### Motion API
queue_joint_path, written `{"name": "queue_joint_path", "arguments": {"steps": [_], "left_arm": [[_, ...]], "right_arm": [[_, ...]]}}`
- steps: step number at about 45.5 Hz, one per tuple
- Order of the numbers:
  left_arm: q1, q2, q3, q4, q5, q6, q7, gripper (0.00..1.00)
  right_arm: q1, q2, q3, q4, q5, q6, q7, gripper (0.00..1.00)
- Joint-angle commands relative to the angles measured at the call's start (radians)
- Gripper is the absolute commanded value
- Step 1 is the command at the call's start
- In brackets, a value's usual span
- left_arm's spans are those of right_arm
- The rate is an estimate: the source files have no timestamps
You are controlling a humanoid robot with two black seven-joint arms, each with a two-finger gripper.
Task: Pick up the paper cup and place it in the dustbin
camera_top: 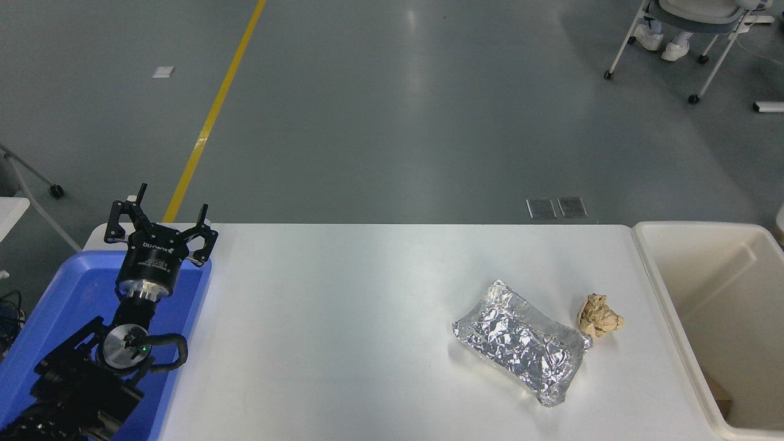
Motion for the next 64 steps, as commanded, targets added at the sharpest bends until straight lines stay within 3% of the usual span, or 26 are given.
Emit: {"name": "queue_joint_path", "arguments": {"steps": [1, 26, 28, 29, 30, 31, 32, 41, 46, 55, 64], "left_arm": [[-0.001, 0.0, 0.0, -0.001, 0.0, 0.0, 0.0, 1.0], [-0.001, 0.0, 0.0, 0.0, 0.0, 0.0, 0.0, 1.0], [0.0, 0.0, 0.0, 0.0, 0.0, 0.0, 0.0, 1.0], [-0.001, 0.0, 0.0, -0.001, 0.0, 0.0, 0.0, 1.0], [-0.001, 0.0, 0.0, -0.001, 0.0, 0.0, 0.001, 1.0], [-0.001, 0.0, 0.0, 0.0, 0.0, 0.0, 0.0, 1.0], [-0.001, 0.0, 0.0, 0.0, 0.0, 0.0, 0.0, 1.0], [-0.001, 0.0, 0.0, -0.001, 0.002, -0.001, 0.001, 1.0], [-0.003, 0.0, 0.0, -0.001, 0.002, -0.003, 0.003, 1.0], [-0.003, 0.0, 0.0, -0.001, 0.002, -0.005, 0.003, 1.0], [-0.003, 0.0, 0.0, -0.001, 0.002, -0.005, 0.003, 1.0]], "right_arm": [[-0.398, 0.038, 0.245, -0.124, 0.047, -0.164, -0.006, 0.0], [-0.912, 0.3, 0.644, -0.383, 0.047, -0.337, -0.008, 0.0], [-0.925, 0.313, 0.663, -0.392, 0.049, -0.35, -0.008, 0.18], [-0.929, 0.32, 0.672, -0.394, 0.049, -0.35, -0.008, 0.37], [-0.934, 0.325, 0.681, -0.395, 0.049, -0.351, -0.008, 0.71], [-0.937, 0.331, 0.69, -0.396, 0.052, -0.36, -0.008, 0.97], [-0.942, 0.334, 0.704, -0.394, 0.058, -0.36, -0.008, 1.0], [-0.925, 0.326, 0.732, -0.373, 0.08, -0.351, -0.008, 1.0], [-0.818, 0.258, 0.677, -0.328, 0.066, -0.334, -0.006, 1.0], [-0.366, 0.135, 0.18, -0.097, 0.066, -0.298, 0.003, 1.0], [0.179, 0.208, -0.264, 0.196, 0.067, -0.177, 0.009, 1.0]]}}
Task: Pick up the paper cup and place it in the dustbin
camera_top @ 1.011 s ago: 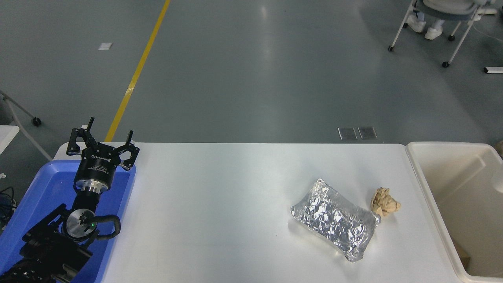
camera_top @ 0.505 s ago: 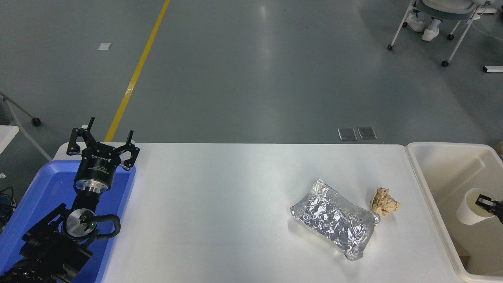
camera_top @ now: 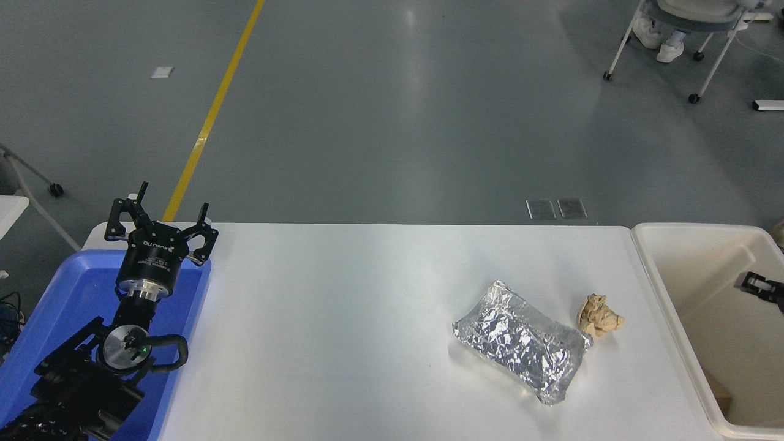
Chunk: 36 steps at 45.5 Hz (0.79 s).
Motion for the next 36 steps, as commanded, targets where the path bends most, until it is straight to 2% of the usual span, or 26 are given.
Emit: {"name": "queue_joint_path", "arguments": {"steps": [1, 10, 21, 29, 36], "left_arm": [[0.002, 0.0, 0.0, 0.002, 0.0, 0.0, 0.0, 1.0], [0.002, 0.0, 0.001, 0.0, 0.0, 0.0, 0.0, 1.0], [0.003, 0.0, 0.0, 0.002, -0.001, 0.001, -0.001, 1.0], [0.003, 0.001, 0.0, 0.002, -0.001, 0.003, -0.001, 1.0], [0.003, 0.001, 0.0, 0.002, -0.001, 0.004, -0.001, 1.0]], "right_arm": [[0.593, 0.042, -0.474, 0.318, 0.001, 0.135, 0.008, 1.0], [0.861, 0.174, -0.468, 0.532, 0.032, 0.373, 0.008, 1.0], [0.94, 0.348, -0.342, 0.631, 0.256, 0.623, 0.006, 1.0], [0.989, 0.486, -0.274, 0.628, 0.496, 0.628, 0.005, 1.0], [0.995, 0.561, -0.247, 0.612, 0.563, 0.628, 0.001, 1.0]]}}
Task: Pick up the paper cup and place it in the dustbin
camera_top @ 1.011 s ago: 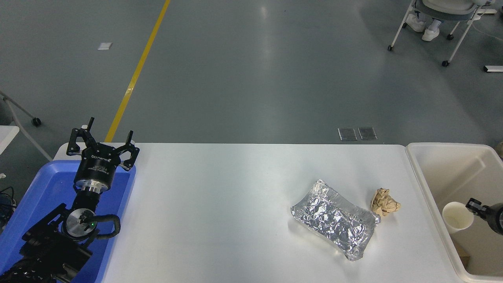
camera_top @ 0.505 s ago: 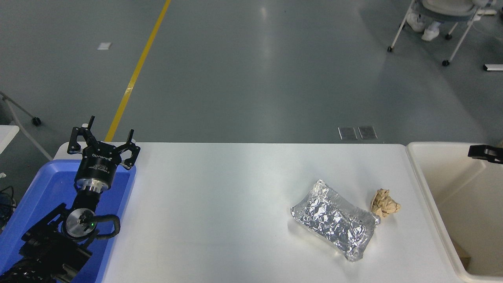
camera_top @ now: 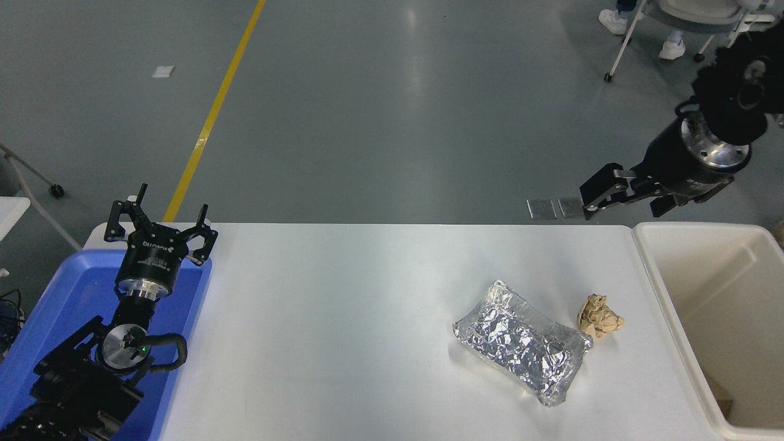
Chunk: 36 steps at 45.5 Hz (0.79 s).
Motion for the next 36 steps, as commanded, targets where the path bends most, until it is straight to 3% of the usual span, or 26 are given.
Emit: {"name": "queue_joint_path", "arguments": {"steps": [1, 36], "left_arm": [[0.0, 0.001, 0.0, 0.0, 0.0, 0.002, 0.0, 1.0], [0.002, -0.001, 0.0, 0.0, -0.002, 0.003, -0.001, 1.0]], "right_arm": [[0.061, 0.151, 0.058, 0.013, 0.186, 0.053, -0.002, 1.0], [0.115, 0.105, 0.06, 0.018, 0.209, 0.053, -0.002, 1.0]]}}
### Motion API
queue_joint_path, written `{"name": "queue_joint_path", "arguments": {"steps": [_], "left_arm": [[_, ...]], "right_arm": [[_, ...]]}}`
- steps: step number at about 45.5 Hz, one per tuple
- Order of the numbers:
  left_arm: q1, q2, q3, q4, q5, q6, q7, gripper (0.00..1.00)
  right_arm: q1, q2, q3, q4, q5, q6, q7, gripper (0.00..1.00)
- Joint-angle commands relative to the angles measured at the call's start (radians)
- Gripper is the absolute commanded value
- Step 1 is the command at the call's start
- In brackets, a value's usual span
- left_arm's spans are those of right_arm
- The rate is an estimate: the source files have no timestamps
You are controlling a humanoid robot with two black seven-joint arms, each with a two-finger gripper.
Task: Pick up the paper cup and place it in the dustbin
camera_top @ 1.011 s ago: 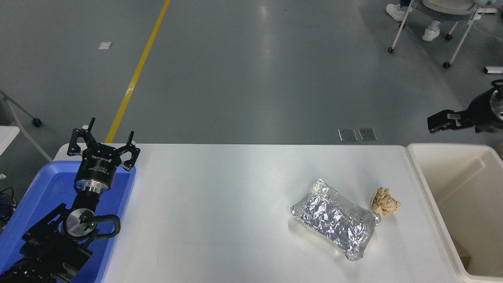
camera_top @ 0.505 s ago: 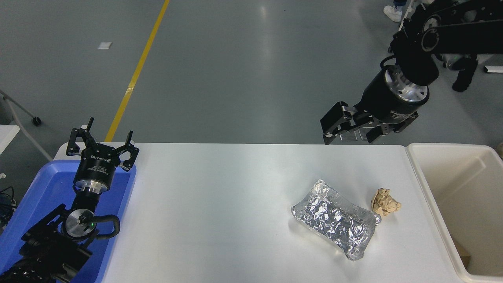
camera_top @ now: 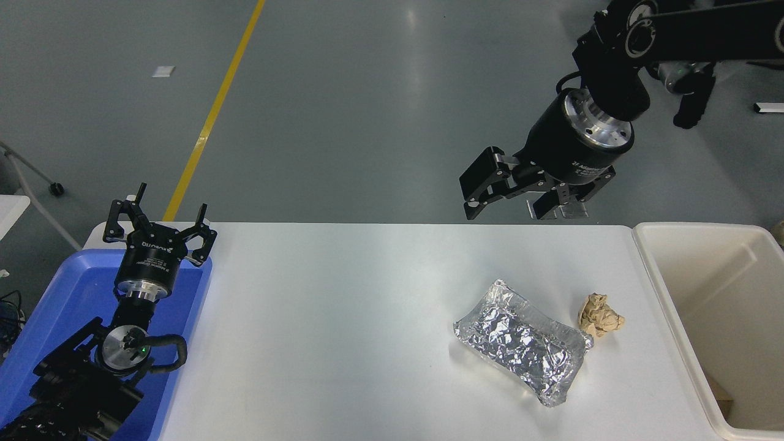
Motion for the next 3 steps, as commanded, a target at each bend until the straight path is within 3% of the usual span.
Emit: {"name": "queue_joint_path", "arguments": {"steps": [1, 3], "left_arm": [[0.0, -0.001, 0.0, 0.0, 0.0, 0.001, 0.0, 1.0], [0.002, 0.0, 0.0, 0.0, -0.002, 0.001, 0.0, 1.0]], "right_arm": [[0.011, -0.021, -0.007, 0.004, 0.006, 0.001, 0.0, 1.0], [0.011, -0.03, -0.007, 0.006, 0.006, 0.001, 0.0, 1.0]]}}
